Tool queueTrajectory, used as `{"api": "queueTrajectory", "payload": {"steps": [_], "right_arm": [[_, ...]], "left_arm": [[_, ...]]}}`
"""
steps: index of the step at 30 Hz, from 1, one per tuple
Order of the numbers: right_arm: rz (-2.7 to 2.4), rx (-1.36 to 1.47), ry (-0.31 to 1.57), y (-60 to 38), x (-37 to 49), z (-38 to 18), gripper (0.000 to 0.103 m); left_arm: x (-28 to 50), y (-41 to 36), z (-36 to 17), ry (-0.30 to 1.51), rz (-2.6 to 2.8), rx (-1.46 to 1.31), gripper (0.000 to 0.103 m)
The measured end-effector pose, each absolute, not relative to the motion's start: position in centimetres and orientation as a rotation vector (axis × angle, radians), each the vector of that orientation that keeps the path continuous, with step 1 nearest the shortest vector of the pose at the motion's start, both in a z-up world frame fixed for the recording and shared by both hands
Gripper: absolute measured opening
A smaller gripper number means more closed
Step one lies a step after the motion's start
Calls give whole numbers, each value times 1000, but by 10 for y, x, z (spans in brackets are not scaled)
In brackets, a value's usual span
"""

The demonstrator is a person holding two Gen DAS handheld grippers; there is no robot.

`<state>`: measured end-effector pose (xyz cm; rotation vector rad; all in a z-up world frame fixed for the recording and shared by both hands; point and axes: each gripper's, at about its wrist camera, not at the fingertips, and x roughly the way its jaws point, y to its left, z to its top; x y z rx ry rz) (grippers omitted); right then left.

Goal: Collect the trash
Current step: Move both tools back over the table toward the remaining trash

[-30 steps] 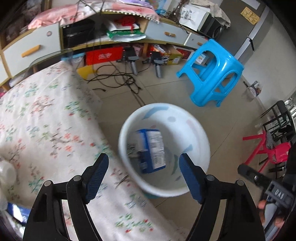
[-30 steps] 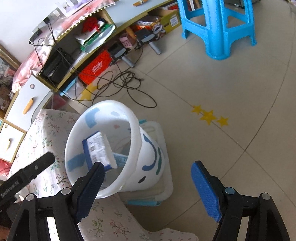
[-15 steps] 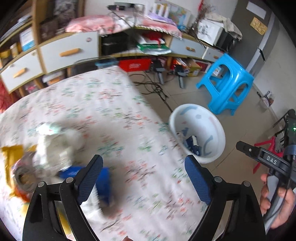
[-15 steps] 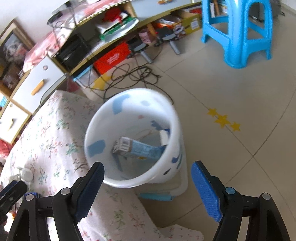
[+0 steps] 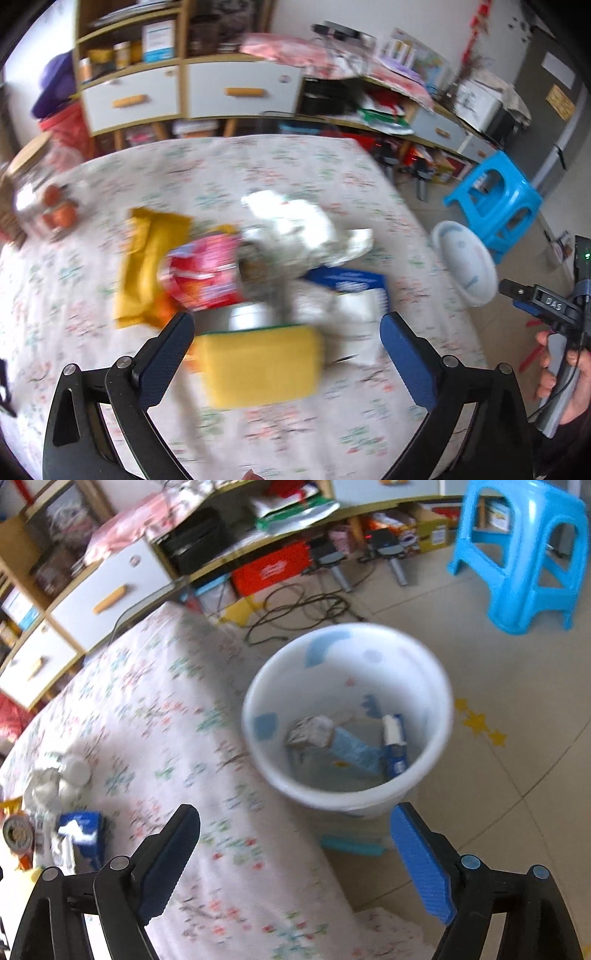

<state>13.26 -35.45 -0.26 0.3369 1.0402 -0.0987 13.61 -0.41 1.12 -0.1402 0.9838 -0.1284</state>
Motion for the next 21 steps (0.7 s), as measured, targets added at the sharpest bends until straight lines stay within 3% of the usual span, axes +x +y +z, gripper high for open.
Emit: {"api": "queueTrajectory", "payload": {"steps": [21], "right_arm": [[233, 169, 1002, -146, 194, -12, 89]], "left_arm": [[130, 142, -17, 998, 132, -256, 102]]}}
